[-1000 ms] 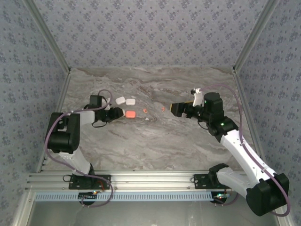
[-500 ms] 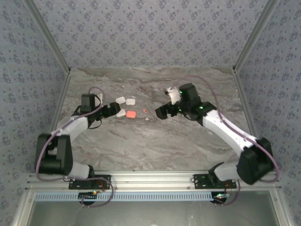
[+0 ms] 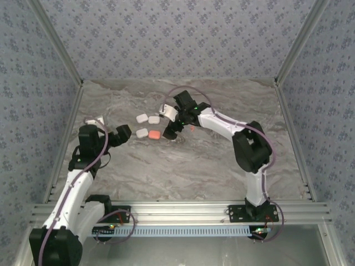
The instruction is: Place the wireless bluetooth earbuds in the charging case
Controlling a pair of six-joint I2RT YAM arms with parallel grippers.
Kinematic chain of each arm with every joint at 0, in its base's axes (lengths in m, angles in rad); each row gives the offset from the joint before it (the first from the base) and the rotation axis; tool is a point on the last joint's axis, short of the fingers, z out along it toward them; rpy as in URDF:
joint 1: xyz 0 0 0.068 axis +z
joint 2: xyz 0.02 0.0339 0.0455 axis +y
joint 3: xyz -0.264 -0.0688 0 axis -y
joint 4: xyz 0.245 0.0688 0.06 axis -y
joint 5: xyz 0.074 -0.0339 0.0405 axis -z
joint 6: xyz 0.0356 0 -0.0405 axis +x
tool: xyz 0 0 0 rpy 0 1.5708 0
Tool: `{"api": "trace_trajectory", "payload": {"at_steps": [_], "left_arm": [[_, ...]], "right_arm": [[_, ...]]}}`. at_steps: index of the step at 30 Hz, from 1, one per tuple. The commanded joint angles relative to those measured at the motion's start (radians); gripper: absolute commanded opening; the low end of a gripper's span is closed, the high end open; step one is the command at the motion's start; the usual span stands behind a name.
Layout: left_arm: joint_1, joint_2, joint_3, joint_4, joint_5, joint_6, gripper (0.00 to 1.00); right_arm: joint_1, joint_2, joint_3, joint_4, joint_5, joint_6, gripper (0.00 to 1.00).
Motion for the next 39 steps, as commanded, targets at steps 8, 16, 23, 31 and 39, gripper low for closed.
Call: {"api": "trace_trajectory", "payload": {"at_steps": [8,16,23,31,39], "left_arm": [[0.019,-0.06,-0.008,-0.088,-0.032,-0.025,0.99],[0.02,-0.058,-0.009,-0.086,-0.032,-0.026,0.99],[0.02,-0.055,-0.01,-0.083,-0.029,-0.031,0.99],[0.021,-0.044,-0.008,-0.078,-0.017,-0.029,0.99],[0.02,-0.039,-0.001,-0.038,0.067,-0.02,0.99]], "right_arm": [[0.092,0.236,0.235,-0.13,0.075,-0.185,0.94],[0.103,0.333,0.31,-0.165,0.101,-0.162,0.86],[0.099,0.373,0.341,-0.184,0.125,-0.146,0.74],[0.1,0.369,0.329,-0.155,0.14,-0.131,0.51],[0.093,0.154,0.093,0.054,0.142,-0.138,0.4]]}}
